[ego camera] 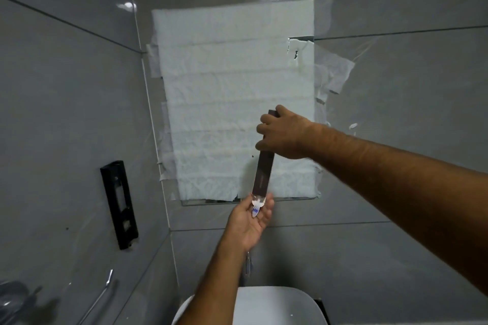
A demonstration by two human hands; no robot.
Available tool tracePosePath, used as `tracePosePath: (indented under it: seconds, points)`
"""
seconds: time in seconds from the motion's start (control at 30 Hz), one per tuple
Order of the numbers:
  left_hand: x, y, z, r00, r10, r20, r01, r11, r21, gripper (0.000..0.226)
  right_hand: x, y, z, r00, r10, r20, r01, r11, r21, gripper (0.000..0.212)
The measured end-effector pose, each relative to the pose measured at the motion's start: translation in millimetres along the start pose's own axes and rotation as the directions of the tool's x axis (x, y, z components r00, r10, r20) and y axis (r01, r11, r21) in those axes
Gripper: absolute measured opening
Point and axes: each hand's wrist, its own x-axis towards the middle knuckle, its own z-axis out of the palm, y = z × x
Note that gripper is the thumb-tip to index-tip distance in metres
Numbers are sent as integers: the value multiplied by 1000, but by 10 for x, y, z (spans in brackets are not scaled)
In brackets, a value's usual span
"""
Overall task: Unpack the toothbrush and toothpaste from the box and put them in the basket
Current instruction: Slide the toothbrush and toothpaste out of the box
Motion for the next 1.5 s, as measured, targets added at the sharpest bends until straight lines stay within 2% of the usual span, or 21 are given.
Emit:
tracePosePath:
  seconds: [0.13,0.3,0.5,0.57,0.67,0.87,1.0,1.13,1.27,1.33,1.43,1.5]
  points:
    - [-28,143,-85,998,0,59,-8,991,137,39,-32,103,90,996,-18,-91,16,1000,-12,46]
    - [-40,159,-45,999,5,51,-17,971,238,51,-21,131,120,980,-85,-180,75,995,-60,51]
    - [-20,89,-39,997,38,71,-59,944,325,60,-121,192,213,984,-37,-172,31,999,-35,51]
    - [-26,96,-25,993,72,91,-104,907,409,56,-172,235,251,986,-25,-165,21,999,-30,51]
    - [-55,95,39,981,149,128,-196,779,596,61,-220,302,270,984,-29,-177,22,999,-42,53]
    - [-34,74,153,959,255,123,-250,562,788,23,-232,290,298,984,-4,-178,-2,999,-34,54]
    - [-61,15,153,961,259,95,-232,572,787,14,-250,227,319,986,-16,-168,11,1000,-29,51]
    - [-102,-19,159,964,262,50,-191,548,814,17,-257,158,341,990,-12,-138,11,1000,-11,50]
    - [-141,-35,101,950,299,89,-200,365,909,30,-276,124,380,991,-20,-130,21,1000,6,52]
    - [-173,-39,46,937,315,149,-222,209,952,36,-278,113,405,991,-28,-128,30,999,13,55]
    - [-205,-38,-42,909,349,230,-216,-80,973,36,-272,107,436,990,-16,-143,19,1000,25,57]
    - [-240,-27,-71,892,366,266,-207,-194,959,38,-273,122,452,988,14,-153,-9,999,34,57]
